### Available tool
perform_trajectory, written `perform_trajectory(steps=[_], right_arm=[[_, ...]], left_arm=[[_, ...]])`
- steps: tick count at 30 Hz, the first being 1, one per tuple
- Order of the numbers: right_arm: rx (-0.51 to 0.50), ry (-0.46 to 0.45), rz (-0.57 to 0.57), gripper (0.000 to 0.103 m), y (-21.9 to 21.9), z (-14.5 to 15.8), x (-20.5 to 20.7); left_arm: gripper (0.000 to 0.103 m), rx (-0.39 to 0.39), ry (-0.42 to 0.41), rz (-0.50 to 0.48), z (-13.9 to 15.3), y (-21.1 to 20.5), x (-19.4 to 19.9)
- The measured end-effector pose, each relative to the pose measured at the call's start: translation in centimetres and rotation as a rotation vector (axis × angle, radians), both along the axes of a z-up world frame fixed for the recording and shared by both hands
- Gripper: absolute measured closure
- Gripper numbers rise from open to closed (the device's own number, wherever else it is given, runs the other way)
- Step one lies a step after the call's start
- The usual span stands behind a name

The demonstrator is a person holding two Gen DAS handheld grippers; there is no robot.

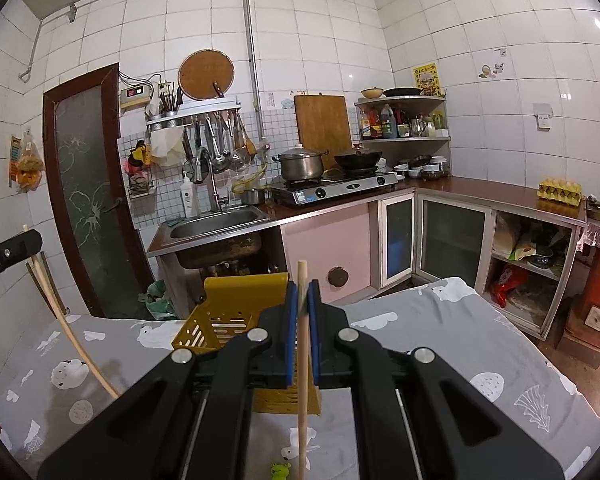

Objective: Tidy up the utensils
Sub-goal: 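Lower the chopstick into the yellow holder and open the left tool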

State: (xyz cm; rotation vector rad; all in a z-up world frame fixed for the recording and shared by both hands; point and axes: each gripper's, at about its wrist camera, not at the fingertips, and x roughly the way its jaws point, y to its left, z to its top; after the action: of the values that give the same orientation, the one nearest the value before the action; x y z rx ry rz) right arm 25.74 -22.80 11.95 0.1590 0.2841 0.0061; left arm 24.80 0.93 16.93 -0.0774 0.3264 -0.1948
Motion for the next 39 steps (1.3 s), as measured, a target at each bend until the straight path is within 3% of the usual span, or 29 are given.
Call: perform_trajectory(steps=[24,39], right_arm=[[0.024,-0.030,0.045,0.097,0.4,1.4,1.2],[-0.021,-0.085,0.062,0.097,2.0,4.9,2.4]], left_arm=[[0.095,0.027,-0.016,-0.020,1.0,-1.1,0.4],[0.095,0.046,-0.054,0.039,3.1,-1.2,1.2]])
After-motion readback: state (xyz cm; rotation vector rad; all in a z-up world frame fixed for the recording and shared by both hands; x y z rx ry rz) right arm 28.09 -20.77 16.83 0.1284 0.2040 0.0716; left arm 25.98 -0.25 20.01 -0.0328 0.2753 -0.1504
